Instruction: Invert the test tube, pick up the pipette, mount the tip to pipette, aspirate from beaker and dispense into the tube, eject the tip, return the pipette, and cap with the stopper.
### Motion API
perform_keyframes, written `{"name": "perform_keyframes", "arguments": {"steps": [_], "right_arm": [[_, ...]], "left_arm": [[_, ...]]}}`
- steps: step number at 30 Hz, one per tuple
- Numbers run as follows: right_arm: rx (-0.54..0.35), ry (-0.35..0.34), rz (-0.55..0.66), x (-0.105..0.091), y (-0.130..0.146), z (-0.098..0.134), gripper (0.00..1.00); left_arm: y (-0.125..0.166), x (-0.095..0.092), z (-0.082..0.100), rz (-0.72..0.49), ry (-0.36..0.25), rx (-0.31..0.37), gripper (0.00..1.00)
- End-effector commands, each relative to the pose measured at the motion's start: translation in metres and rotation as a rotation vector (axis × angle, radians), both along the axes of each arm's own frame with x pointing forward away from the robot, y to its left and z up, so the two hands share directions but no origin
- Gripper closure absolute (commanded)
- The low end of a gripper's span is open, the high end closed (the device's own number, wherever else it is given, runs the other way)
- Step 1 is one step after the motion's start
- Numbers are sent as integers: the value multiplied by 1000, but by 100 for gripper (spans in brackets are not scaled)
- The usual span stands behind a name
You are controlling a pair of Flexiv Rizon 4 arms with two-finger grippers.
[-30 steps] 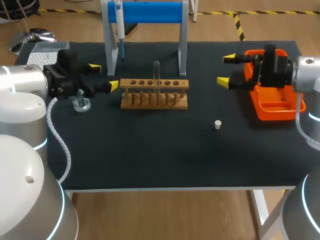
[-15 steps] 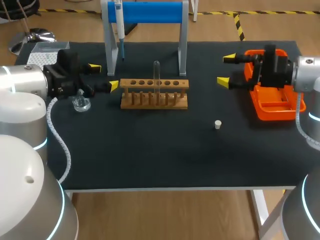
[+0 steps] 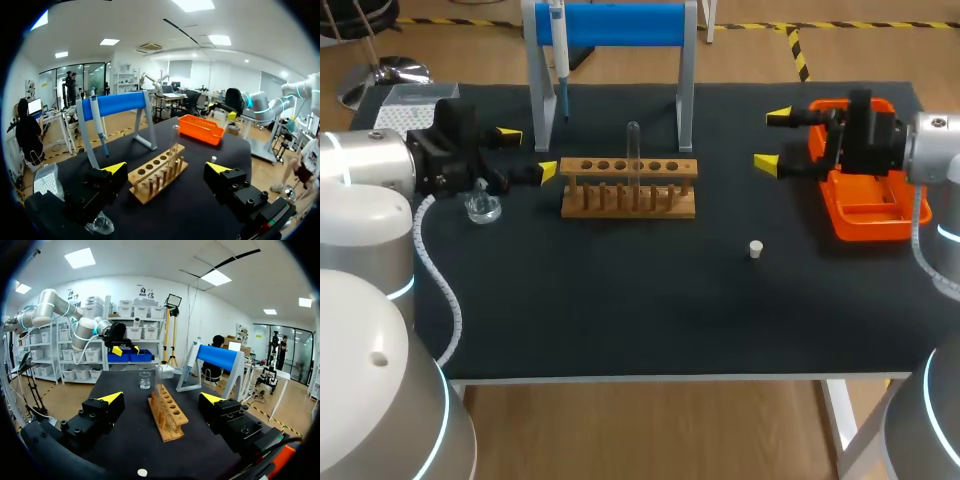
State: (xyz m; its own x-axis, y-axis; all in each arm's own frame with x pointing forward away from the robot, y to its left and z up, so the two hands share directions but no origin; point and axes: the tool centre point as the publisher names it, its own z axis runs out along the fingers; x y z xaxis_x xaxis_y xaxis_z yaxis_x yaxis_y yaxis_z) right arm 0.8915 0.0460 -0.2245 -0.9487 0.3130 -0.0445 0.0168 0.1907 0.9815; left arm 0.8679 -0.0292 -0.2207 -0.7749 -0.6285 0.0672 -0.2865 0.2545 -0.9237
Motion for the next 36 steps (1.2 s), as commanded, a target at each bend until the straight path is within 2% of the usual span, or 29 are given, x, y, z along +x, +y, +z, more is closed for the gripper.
{"name": "perform_keyframes", "arguments": {"steps": [1,7,14,19,30,36], "right_arm": [[4,0,11,0,3,0,0],[26,-23,58,5,19,-1,0],[113,-61,227,13,39,-1,0],[150,-70,299,24,51,-4,0],[166,-22,383,50,86,-16,0],[169,-5,410,56,101,-21,0]], "left_arm": [[-1,0,-2,3,-6,-4,0],[-1,0,-2,3,-6,-4,0],[-1,0,-2,3,-6,-4,0],[-1,0,-2,3,-6,-4,0],[-1,0,-2,3,-6,-4,0],[-1,0,-2,3,-6,-4,0]]}}
